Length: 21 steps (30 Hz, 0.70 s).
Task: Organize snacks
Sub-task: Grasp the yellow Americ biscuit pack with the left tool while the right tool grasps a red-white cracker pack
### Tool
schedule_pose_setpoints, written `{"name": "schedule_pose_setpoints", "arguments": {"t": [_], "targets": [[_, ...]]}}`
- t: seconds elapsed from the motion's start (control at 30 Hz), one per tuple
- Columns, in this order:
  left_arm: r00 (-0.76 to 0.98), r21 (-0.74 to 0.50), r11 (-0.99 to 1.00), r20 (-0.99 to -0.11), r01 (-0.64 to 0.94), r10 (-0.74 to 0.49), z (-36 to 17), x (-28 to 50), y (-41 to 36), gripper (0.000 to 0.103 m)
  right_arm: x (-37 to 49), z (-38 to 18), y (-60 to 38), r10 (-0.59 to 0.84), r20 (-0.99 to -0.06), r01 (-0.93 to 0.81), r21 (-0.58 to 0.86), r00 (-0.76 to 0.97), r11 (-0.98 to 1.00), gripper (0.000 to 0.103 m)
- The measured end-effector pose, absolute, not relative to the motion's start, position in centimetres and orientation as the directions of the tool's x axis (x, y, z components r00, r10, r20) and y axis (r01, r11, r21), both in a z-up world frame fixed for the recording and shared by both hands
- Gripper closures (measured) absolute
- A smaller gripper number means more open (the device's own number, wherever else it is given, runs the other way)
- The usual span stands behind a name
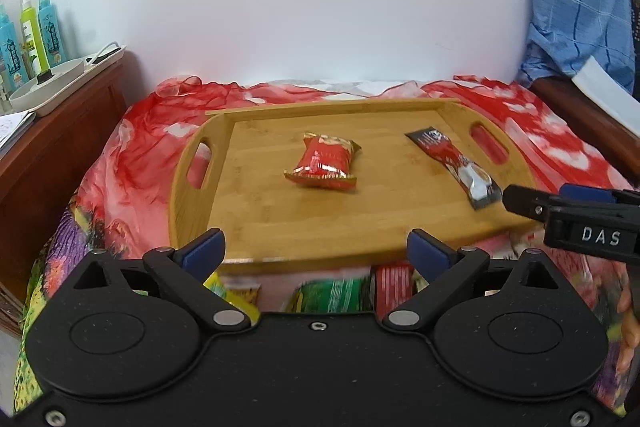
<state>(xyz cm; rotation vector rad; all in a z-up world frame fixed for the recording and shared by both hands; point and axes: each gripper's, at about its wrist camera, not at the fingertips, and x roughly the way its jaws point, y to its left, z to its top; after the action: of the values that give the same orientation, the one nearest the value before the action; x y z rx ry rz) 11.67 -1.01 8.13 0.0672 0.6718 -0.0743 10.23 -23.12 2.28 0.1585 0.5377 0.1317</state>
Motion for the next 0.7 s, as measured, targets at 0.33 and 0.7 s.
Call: {"name": "schedule_pose_setpoints", "arguments": {"t": [0.33, 0.7], "targets": [[0.797, 0.053, 0.994, -0.603, 0.096, -0.044, 6.7, 8.5, 0.7, 0.004, 5.9, 0.0, -22.5, 0.076, -0.511, -0.001, 0.145, 0.856, 0.989, 0.011], [0.789, 0.063, 0.997, -0.614, 0.048, 0.001, 4.6, 6.7, 3.1, 0.004, 3.8, -0.9, -22.4, -0.060, -0.508, 0.099, 0.050, 0.859, 0.994, 0.011]]}}
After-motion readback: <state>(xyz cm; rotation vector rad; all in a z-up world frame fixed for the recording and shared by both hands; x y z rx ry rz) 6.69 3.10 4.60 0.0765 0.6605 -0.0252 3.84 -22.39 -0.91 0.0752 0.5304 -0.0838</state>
